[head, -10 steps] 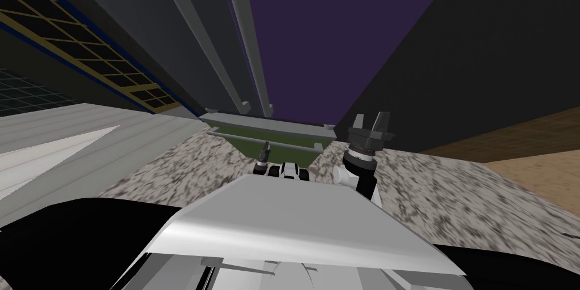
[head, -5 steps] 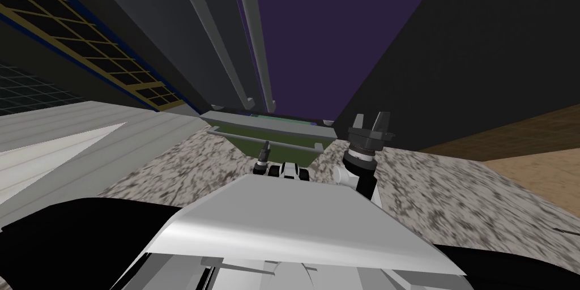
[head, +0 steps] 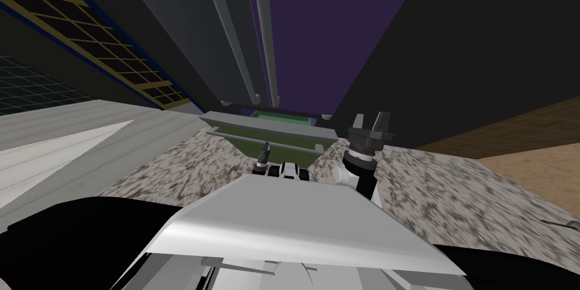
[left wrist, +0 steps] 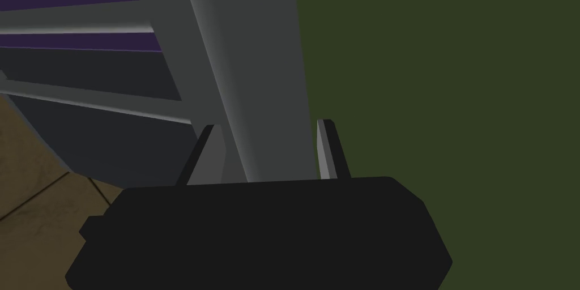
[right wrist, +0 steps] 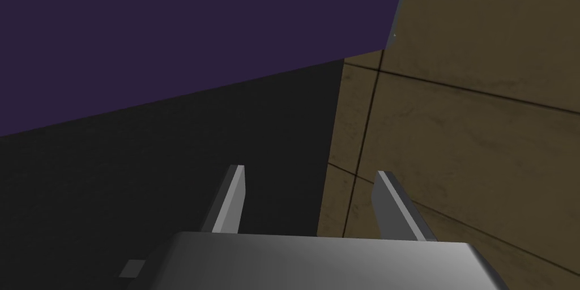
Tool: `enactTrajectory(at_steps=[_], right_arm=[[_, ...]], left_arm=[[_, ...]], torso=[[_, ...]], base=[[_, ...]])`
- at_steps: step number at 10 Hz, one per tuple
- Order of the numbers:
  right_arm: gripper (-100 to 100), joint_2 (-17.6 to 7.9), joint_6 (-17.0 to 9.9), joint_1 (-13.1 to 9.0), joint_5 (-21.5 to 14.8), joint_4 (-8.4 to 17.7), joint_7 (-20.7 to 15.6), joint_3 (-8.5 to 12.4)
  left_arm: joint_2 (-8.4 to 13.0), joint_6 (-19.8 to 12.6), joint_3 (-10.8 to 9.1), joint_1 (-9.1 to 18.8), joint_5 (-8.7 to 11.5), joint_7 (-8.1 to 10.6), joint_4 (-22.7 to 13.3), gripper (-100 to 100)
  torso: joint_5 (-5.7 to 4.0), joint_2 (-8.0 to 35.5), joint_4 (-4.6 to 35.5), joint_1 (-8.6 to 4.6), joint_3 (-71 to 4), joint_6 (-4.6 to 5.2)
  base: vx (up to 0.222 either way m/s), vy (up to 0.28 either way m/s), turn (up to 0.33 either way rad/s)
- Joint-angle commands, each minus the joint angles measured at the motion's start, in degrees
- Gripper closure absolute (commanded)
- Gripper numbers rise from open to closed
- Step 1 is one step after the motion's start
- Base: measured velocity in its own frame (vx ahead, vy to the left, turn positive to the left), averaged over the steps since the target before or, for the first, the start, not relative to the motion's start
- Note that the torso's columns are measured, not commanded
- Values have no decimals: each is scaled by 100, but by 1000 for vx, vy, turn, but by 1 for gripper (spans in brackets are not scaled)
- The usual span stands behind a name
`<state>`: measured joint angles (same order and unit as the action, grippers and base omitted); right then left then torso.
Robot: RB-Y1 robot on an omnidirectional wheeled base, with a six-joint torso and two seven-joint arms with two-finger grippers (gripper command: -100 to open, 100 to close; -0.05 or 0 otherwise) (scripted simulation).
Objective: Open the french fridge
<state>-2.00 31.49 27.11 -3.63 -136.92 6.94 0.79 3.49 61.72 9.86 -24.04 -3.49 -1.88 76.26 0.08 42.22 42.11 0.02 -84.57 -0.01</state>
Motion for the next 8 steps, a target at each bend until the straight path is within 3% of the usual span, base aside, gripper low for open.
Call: enactTrajectory(at_steps=[1,2,6,7,8], right_arm=[[0,0,0,-1,0,0,0,0],[0,0,0,-1,0,0,0,0],[0,0,0,-1,0,0,0,0],[0,0,0,-1,0,0,0,0],[0,0,0,1,0,0,0,0]], left_arm=[[36,8,36,-139,-20,14,4,100],[26,18,13,-67,-4,22,35,100],[101,99,92,-319,-45,60,99,100],[94,-162,78,-258,-39,84,421,-100],[94,-187,78,-258,-39,84,442,-100]], torso=[[3,9,-1,2,9,3],[5,-4,-5,4,3,6],[5,8,-2,8,10,0],[5,7,-5,4,6,-2],[-3,-12,4,-3,-8,-1]], base=[[-196,13,27],[-93,5,8],[-190,17,20],[-122,11,-1],[-32,1,4]])
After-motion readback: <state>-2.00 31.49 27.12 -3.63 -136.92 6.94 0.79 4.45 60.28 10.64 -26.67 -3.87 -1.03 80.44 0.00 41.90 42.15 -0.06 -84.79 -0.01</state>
